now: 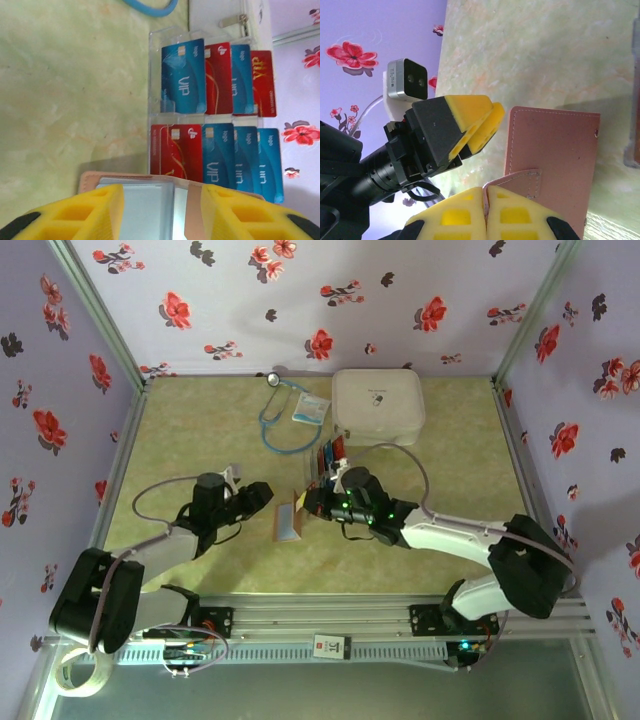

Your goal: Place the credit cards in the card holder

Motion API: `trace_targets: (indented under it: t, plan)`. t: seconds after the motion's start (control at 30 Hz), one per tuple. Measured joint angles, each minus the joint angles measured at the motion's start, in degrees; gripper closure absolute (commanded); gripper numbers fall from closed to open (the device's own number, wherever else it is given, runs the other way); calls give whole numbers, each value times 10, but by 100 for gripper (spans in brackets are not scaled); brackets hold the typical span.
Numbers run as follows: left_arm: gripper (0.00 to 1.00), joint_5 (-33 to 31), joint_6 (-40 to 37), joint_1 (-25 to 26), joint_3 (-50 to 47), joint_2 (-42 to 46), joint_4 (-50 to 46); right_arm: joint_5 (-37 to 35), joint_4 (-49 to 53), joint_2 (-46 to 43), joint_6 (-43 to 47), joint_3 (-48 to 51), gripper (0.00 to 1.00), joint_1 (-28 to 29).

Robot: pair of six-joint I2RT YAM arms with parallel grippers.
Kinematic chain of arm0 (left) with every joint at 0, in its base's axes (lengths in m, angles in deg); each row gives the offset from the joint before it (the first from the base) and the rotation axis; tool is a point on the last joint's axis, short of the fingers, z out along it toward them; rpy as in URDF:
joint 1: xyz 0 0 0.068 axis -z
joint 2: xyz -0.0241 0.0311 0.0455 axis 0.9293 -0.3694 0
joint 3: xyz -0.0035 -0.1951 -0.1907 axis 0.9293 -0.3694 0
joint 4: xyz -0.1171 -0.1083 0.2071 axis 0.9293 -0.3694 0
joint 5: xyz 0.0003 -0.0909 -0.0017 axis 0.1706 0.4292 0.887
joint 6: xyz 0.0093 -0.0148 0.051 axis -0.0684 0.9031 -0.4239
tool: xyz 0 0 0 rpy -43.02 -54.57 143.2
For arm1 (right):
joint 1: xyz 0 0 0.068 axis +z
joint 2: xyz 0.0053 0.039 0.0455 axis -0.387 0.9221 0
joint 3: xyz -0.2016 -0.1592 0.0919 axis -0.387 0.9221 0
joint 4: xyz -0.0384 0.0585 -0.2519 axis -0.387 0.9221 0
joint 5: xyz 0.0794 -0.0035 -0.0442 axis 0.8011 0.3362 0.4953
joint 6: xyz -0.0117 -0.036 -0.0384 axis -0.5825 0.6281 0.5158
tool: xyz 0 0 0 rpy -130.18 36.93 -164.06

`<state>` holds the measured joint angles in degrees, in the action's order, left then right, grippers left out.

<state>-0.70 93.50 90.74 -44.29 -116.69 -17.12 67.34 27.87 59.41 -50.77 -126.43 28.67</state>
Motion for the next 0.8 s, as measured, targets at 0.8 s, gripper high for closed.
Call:
trace_targets:
  t: [0.8]
  plan:
    - [44,-33,-74,52,17,-14,-130,-33,34,-117,4,148,100,-20]
